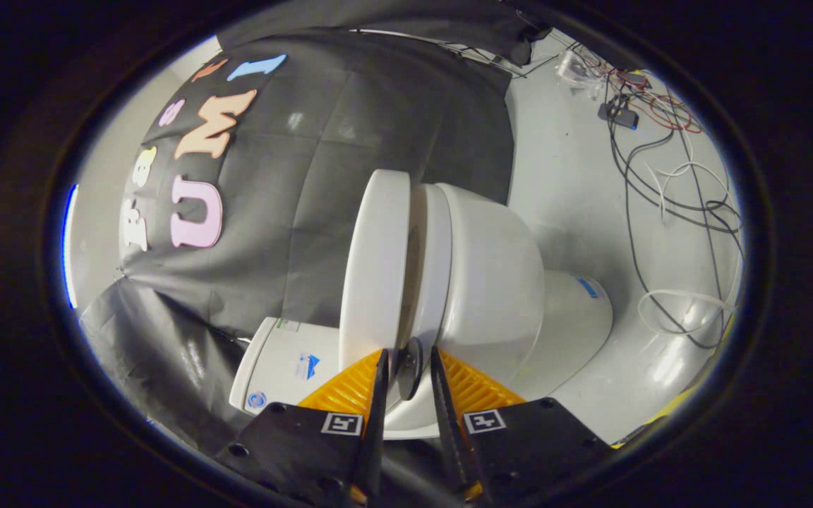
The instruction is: Open the toilet lid.
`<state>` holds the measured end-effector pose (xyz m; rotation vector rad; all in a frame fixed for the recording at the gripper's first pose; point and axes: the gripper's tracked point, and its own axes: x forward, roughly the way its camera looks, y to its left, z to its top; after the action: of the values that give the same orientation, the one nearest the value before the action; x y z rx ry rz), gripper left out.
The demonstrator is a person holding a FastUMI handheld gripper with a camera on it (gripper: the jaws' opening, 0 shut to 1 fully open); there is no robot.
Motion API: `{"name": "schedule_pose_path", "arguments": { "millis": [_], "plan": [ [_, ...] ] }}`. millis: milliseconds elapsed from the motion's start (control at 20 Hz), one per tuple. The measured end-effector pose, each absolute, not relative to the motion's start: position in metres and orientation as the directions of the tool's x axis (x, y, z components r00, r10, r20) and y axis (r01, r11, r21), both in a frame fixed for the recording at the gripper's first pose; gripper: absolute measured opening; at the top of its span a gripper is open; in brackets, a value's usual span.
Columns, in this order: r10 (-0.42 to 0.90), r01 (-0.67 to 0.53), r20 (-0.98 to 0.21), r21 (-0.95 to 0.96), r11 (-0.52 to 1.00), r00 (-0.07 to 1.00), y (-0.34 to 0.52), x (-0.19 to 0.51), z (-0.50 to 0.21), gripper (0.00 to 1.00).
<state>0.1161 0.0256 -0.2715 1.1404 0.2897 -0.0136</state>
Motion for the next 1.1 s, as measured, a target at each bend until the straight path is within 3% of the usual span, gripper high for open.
{"name": "schedule_pose_path", "arguments": {
  "millis": [100, 550, 1100],
  "plan": [
    [0.107, 0.194, -0.251, 0.905, 0.378, 0.962, 0.019, 0.119, -0.276, 0.01],
    [-0.004, 0.354, -0.395, 0.819, 0.451, 0.919, 0.024, 0.102, -0.254, 0.01],
    [-0.049, 0.333, -0.356, 0.805, 0.492, 0.933, 0.048, 0.104, -0.199, 0.01]
  ]
}}
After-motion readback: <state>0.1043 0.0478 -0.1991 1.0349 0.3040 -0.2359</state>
